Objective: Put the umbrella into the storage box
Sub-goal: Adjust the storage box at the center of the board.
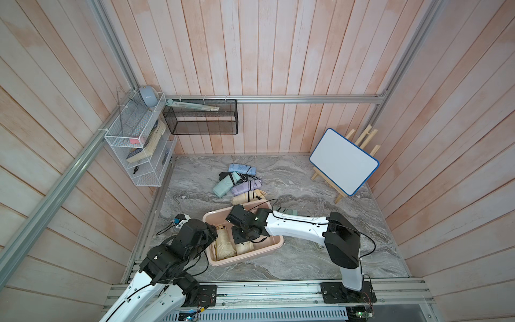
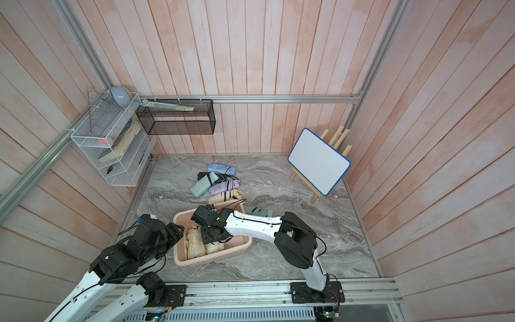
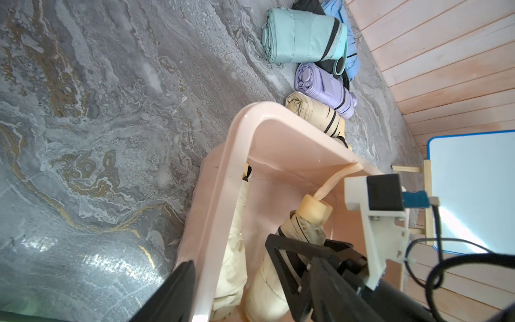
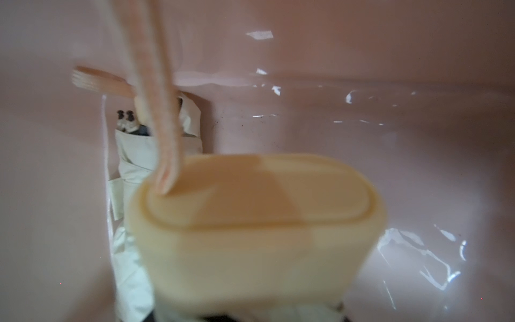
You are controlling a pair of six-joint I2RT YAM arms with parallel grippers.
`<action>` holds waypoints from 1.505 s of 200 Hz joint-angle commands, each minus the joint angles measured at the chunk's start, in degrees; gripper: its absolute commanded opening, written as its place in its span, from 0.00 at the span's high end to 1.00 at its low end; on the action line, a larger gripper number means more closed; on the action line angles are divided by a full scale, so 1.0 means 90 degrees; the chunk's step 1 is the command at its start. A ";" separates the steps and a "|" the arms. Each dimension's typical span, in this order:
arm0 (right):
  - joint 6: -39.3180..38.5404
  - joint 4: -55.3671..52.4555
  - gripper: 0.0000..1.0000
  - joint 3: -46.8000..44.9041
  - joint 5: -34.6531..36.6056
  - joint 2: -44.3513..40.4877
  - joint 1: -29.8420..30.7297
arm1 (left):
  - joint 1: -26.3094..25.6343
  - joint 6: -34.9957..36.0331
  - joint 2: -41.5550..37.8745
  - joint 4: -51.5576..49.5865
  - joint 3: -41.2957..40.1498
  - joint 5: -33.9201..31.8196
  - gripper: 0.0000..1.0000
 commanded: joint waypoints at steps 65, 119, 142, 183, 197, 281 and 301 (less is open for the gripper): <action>-0.0432 0.1435 0.43 -0.0581 -0.0073 0.0005 0.0031 | 0.0636 0.0642 0.0233 0.0396 -0.0183 0.0795 0.43; -0.0401 0.1542 0.28 -0.0683 0.0461 -0.0575 0.0041 | 0.0662 0.0691 0.0253 0.0417 -0.0173 0.0807 0.45; -0.0446 0.1708 0.25 -0.0887 0.0985 -0.1204 0.0053 | 0.0663 0.0709 0.0263 0.0433 -0.0174 0.0809 0.45; -0.0720 0.2149 0.26 -0.1195 0.1787 -0.2339 0.0034 | 0.0672 0.0774 0.0212 0.0279 -0.0063 0.0553 0.26; -0.0816 0.2098 0.26 -0.1188 0.1982 -0.2612 -0.0063 | 0.0672 0.0867 0.0196 0.0204 0.0002 0.0412 0.18; -0.3465 0.0731 0.28 -0.1678 0.0397 -0.3943 -0.3057 | 0.0672 0.1576 0.0569 0.0255 -0.0004 0.0078 0.34; -0.4219 0.0743 0.28 -0.2033 0.0175 -0.4163 -0.3701 | 0.0679 0.1545 0.0591 0.0388 -0.0143 0.0091 0.43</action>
